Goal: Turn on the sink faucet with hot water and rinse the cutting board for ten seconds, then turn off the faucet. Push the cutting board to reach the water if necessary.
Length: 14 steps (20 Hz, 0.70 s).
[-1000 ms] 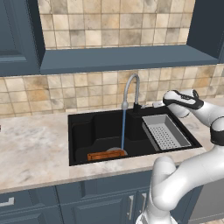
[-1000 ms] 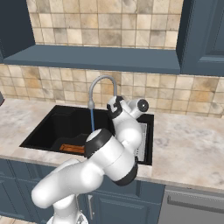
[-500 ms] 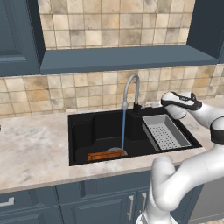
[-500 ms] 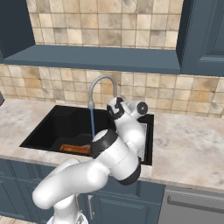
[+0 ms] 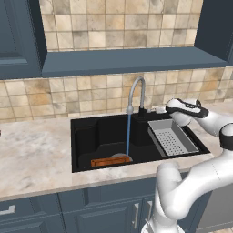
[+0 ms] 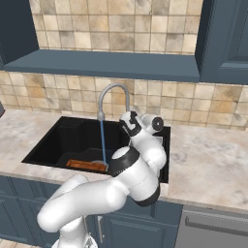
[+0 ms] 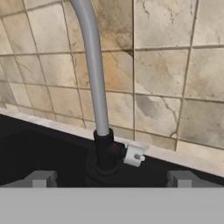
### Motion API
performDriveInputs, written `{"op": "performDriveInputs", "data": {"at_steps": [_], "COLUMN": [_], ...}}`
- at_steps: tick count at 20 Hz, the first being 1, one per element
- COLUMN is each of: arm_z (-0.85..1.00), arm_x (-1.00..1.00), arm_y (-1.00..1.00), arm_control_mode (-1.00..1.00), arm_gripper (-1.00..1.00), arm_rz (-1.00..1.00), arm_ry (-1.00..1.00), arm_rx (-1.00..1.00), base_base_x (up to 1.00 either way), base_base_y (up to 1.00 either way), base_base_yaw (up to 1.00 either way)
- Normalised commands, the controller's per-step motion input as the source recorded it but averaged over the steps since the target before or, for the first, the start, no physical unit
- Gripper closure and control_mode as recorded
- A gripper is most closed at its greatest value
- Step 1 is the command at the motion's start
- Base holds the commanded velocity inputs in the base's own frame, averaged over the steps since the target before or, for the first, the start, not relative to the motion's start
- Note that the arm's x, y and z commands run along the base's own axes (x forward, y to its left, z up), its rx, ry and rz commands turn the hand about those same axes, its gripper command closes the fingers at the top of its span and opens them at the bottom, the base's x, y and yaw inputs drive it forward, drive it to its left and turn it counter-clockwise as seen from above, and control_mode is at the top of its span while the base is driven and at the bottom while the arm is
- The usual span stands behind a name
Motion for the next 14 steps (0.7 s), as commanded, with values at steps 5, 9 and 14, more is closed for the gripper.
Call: {"op": "performDriveInputs", "data": {"at_steps": [5, 9, 14], "arm_z": [-0.25, -0.31, -0.29], "arm_x": [0.07, 0.07, 0.06], "arm_y": [-0.05, -0.08, -0.07], "arm_control_mode": [-1.0, -1.0, -1.0], "arm_gripper": [-1.0, -1.0, -1.0], "arm_rz": [0.0, 0.01, 0.01], "arm_ry": [-0.04, -0.04, -0.04], "arm_rx": [0.05, 0.07, 0.06], "base_base_x": [0.0, 0.0, 0.0], "base_base_y": [0.0, 0.0, 0.0], "base_base_yaw": [0.0, 0.0, 0.0]}}
